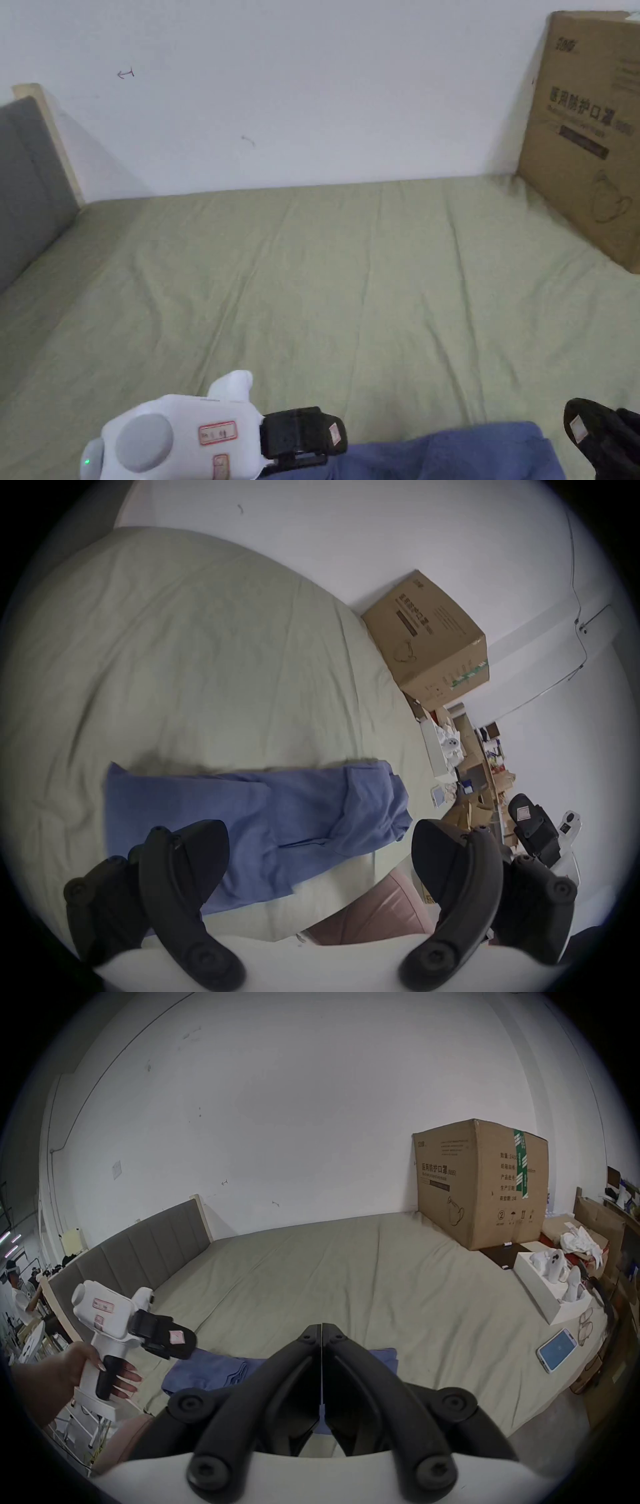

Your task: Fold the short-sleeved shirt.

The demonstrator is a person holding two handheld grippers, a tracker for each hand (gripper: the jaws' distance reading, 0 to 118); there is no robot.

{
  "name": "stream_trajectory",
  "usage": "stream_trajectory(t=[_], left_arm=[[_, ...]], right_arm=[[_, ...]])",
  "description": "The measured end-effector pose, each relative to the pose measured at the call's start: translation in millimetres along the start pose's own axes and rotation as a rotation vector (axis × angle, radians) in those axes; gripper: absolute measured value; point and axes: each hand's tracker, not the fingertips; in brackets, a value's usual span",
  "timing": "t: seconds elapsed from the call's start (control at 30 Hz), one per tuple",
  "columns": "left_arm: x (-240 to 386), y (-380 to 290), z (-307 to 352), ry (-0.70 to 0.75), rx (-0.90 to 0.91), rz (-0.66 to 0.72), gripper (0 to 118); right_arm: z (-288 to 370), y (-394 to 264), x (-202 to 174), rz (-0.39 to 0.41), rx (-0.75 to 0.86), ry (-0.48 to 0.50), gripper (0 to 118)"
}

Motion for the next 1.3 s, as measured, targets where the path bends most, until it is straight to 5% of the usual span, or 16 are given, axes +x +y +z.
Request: stream_trajectory(t=[0.07,0.1,0.13,0.17,0.63,0.73,0.87,0.97,1.0,1.03,1.1,1.13,1.3], left_arm=[[-14,0,13,0.066,0.038,0.018,102],[-21,-2,15,0.103,0.045,0.028,78],[-29,-5,15,0.140,0.037,0.056,33],[-38,-6,10,0.158,0.016,0.087,0],[2,-42,-105,0.421,-0.110,-0.216,0],[17,-42,-100,0.217,-0.132,-0.132,0],[5,-39,-91,-0.278,-0.193,0.165,0],[-4,-27,-50,-0.228,-0.038,0.132,0],[-13,-21,-35,-0.199,0.004,0.109,4],[-26,-15,-19,-0.180,0.037,0.098,21],[-60,-5,11,-0.142,0.087,0.108,111],[-78,-2,25,-0.126,0.105,0.116,118],[-162,-6,48,-0.211,0.047,0.264,118]], right_arm=[[-1,-2,4,-0.005,-0.006,-0.001,0],[-2,-3,6,-0.010,-0.011,-0.001,0],[-3,-4,8,-0.016,-0.016,0.000,0],[-4,-5,9,-0.025,-0.022,0.002,0],[-2,-15,27,-0.091,-0.082,-0.015,0],[-5,-17,27,-0.106,-0.096,-0.011,0],[-9,-15,23,-0.105,-0.101,0.001,0],[-10,-10,20,-0.086,-0.094,0.009,0],[-10,-9,19,-0.082,-0.092,0.010,0],[-11,-8,18,-0.078,-0.091,0.012,0],[-14,-6,16,-0.072,-0.095,0.017,0],[-16,-6,14,-0.068,-0.100,0.020,0],[-28,-6,2,-0.047,-0.139,0.029,0]])
